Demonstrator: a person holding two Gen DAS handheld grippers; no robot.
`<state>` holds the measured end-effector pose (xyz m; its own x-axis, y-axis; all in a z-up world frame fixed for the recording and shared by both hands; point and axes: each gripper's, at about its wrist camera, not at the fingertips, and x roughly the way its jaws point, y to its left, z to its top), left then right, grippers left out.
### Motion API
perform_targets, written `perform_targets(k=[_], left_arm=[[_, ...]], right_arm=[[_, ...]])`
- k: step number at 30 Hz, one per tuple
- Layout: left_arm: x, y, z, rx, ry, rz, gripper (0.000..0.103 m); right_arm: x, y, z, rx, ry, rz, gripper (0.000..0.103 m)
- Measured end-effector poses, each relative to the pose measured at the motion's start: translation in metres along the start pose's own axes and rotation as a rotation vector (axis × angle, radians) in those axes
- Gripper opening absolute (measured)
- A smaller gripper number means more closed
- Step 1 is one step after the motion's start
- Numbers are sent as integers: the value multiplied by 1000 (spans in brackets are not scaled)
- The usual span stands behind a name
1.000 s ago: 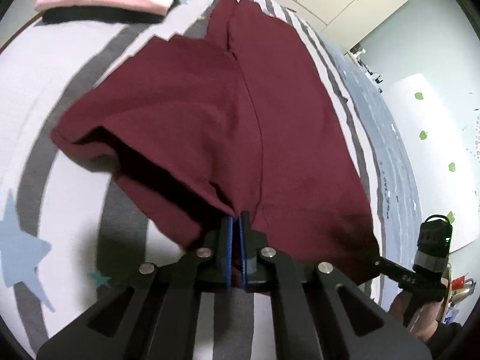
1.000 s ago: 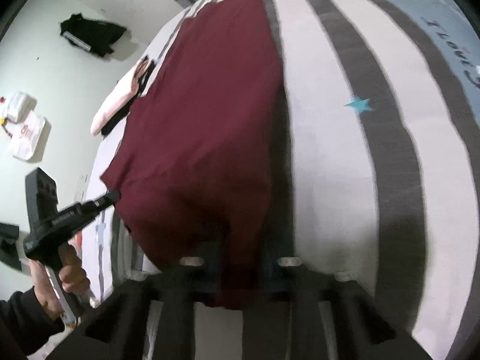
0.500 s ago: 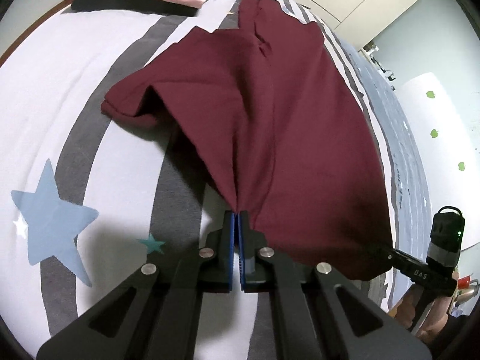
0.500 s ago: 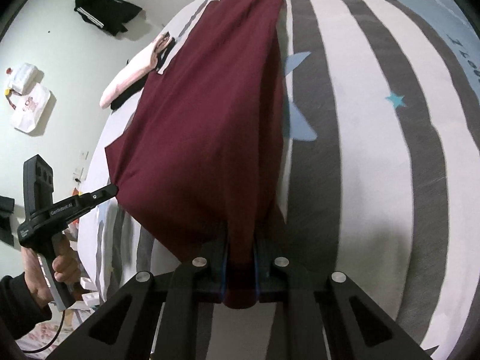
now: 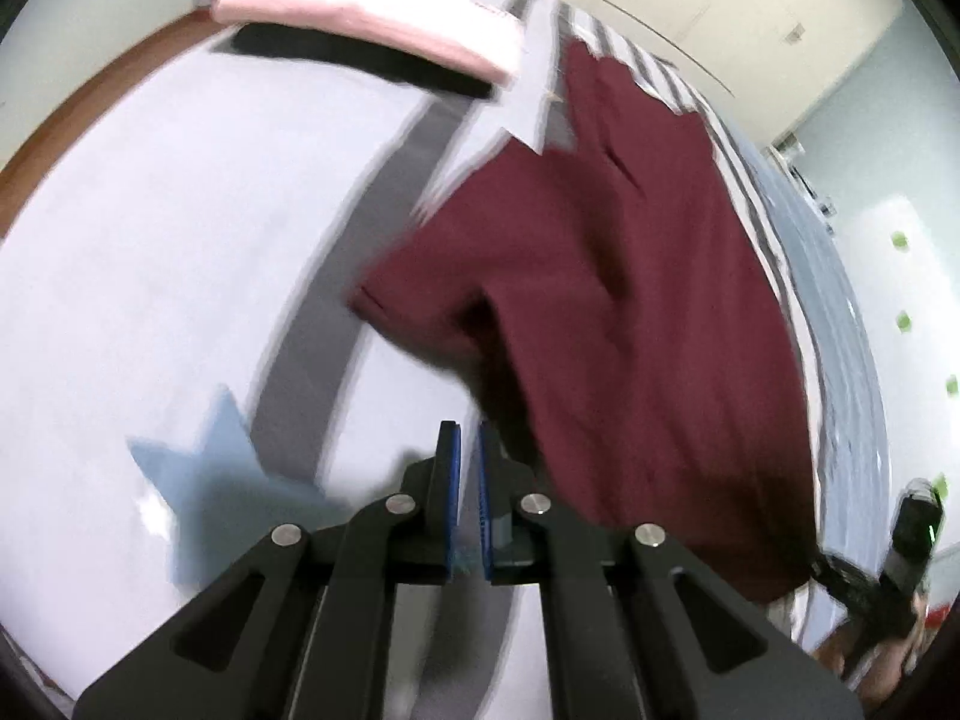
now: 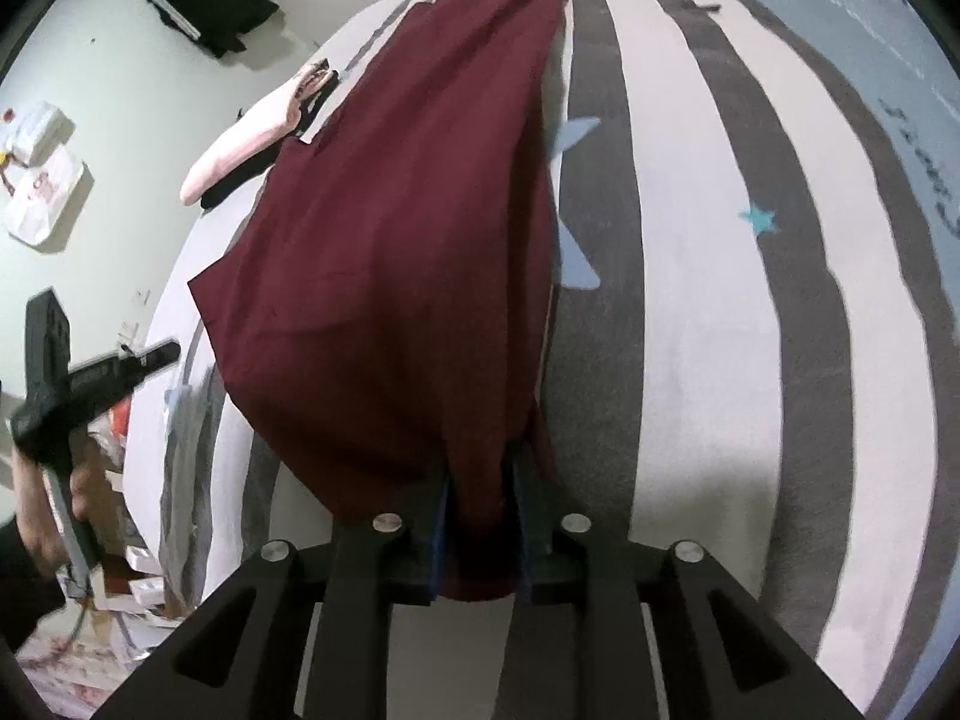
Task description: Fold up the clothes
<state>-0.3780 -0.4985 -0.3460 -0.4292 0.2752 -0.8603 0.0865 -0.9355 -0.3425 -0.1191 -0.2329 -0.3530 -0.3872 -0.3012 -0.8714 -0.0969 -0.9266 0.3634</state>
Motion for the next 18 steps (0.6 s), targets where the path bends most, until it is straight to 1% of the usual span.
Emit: perform_targets(k=[2,4,5,7,8,11,15,16,17,18], left_arm=[[10,7,18,-26,-11,26,3],[23,17,33,-36,-6,59,9],[27,21,38,-36,-2,67,9],[32,26,44,-36,-2,55,11],[32,27,43,-32,-1,46,11],[35,24,41,-5,8,28,11],[37,16,40,42,18,13,11],[38,15,40,60,24,13,8],[37,17,40,66,21,21,2],[35,21,42,59,10,33,0]], right_arm=[[-7,5,5,-13,-25,-14,19],[-12,10,13,-21,-54,-21,19],[-14,11,17,-24,-67,-21,19],[-15,16,27,-33,-90,-27,19],[-14,15,28,-30,-88,-35,19],[-12,12,32,-13,-68,-59,19],[2,-4,11,46,16,-41,19],[5,-6,6,49,31,-40,19],[7,-8,2,52,40,-38,19],[9,-10,-2,54,49,-36,19]])
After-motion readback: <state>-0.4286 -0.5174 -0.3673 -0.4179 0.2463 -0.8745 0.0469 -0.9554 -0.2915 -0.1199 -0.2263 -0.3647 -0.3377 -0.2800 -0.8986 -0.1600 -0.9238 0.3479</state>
